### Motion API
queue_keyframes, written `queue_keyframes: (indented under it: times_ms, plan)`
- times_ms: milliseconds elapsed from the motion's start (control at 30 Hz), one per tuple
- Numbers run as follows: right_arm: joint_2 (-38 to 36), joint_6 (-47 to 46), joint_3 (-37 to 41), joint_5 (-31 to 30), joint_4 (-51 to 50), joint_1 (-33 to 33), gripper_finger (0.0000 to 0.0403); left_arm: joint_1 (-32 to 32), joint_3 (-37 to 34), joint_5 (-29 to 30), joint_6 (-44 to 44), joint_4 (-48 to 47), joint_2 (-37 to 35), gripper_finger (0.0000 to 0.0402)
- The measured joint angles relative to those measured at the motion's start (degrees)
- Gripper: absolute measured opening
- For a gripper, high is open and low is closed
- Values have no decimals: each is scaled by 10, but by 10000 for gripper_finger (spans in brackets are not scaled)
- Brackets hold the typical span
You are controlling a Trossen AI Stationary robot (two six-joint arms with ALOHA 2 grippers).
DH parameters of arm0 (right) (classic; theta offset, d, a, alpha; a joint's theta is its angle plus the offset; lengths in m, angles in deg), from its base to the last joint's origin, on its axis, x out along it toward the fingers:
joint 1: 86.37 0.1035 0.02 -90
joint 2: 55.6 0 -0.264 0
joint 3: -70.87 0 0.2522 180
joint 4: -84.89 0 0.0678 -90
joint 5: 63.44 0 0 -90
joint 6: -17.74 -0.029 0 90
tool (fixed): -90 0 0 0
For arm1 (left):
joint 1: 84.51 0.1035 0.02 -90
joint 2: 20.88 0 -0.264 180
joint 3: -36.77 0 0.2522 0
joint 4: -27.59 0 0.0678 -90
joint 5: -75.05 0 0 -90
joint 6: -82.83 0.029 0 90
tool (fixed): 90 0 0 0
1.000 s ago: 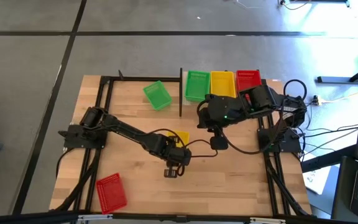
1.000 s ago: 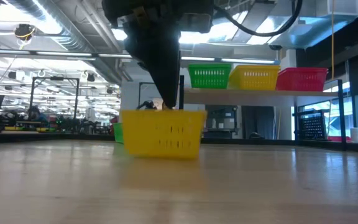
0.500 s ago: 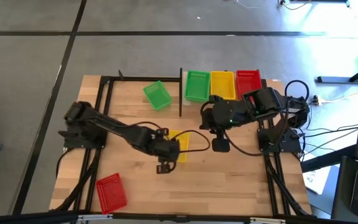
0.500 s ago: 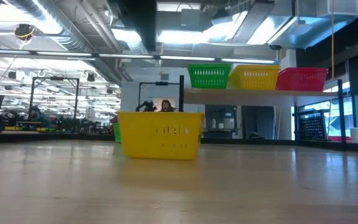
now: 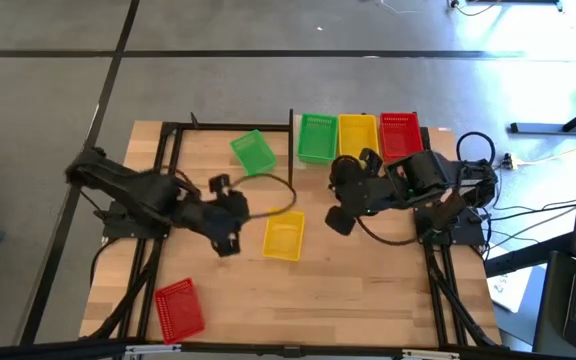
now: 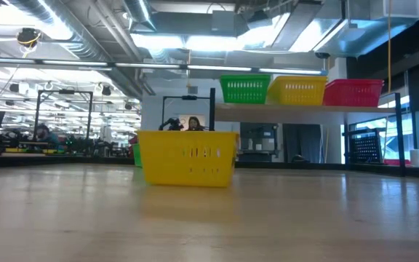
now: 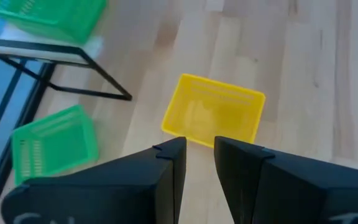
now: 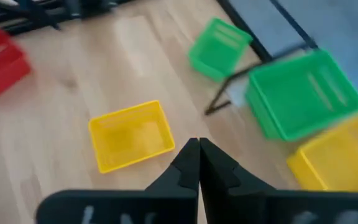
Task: Stack baskets on shelf by color
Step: Stack the yellow bin on the yellow bins on the shelf
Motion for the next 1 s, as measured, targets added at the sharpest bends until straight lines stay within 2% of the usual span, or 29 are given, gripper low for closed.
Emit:
queue_keyframes:
  times_ms: [67, 300, 400, 600, 767, 1000]
  plan:
    - [-1, -60, 20, -6, -3, -3, 0, 2, 0, 1, -7, -16, -24, 74]
    - [0, -385, 120, 7, 39, 1, 0, -2, 0, 10, -27, -73, -98, 74]
    - [0, -474, 183, 9, 99, 10, 0, -7, 0, 9, -21, -86, -128, 74]
    - [0, -639, 306, 15, 209, 15, 0, -15, 0, 8, 45, -104, -181, 74]
    - [0, -701, 371, 44, 277, 15, 0, -15, 0, 8, 80, -104, -216, 74]
    - [0, -716, 417, 128, 284, 16, 0, -15, 0, 8, 75, -104, -237, 74]
